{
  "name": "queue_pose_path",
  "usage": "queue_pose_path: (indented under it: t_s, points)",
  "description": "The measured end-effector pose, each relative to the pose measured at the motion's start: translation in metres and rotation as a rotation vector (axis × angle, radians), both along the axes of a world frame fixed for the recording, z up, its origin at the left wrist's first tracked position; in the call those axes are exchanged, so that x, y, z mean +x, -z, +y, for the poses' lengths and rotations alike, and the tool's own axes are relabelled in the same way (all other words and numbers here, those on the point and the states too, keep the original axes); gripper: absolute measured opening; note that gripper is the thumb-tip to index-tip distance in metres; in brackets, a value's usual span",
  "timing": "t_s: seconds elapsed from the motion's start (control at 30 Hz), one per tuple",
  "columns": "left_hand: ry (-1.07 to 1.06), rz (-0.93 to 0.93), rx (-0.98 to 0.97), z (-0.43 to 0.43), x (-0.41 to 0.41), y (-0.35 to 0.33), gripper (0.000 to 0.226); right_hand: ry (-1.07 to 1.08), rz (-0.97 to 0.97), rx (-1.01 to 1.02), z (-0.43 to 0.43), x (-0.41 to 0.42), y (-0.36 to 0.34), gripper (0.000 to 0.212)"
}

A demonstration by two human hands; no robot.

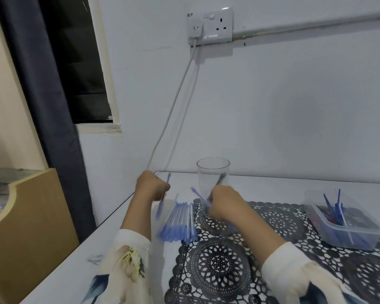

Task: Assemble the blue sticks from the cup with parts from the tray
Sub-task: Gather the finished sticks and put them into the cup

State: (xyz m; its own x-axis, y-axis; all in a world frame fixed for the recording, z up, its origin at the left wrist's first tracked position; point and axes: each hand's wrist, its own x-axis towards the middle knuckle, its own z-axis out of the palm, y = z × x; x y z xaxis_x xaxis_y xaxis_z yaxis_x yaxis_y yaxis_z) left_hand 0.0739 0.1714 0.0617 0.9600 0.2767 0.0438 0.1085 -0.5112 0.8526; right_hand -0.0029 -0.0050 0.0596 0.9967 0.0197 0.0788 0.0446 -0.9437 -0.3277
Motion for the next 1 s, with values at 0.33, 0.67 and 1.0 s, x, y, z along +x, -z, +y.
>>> queue_pose_path:
  t_s: [0.33,0.67,1.0]
  points:
    - [0.146,-0.69,-0.656,-0.038,-0.047,-0.058,0.013,-0.123,-0.606,0.776,-0.016,-0.014,-0.051,0.006]
    - [0.204,-0.612,0.003,-0.078,-0.036,-0.022,0.016,-0.052,-0.665,0.568,-0.025,0.011,-0.02,0.015]
    - [0.175,-0.56,0.015,-0.068,-0.033,-0.025,0.012,-0.093,-0.861,0.631,-0.022,0.01,-0.02,0.02]
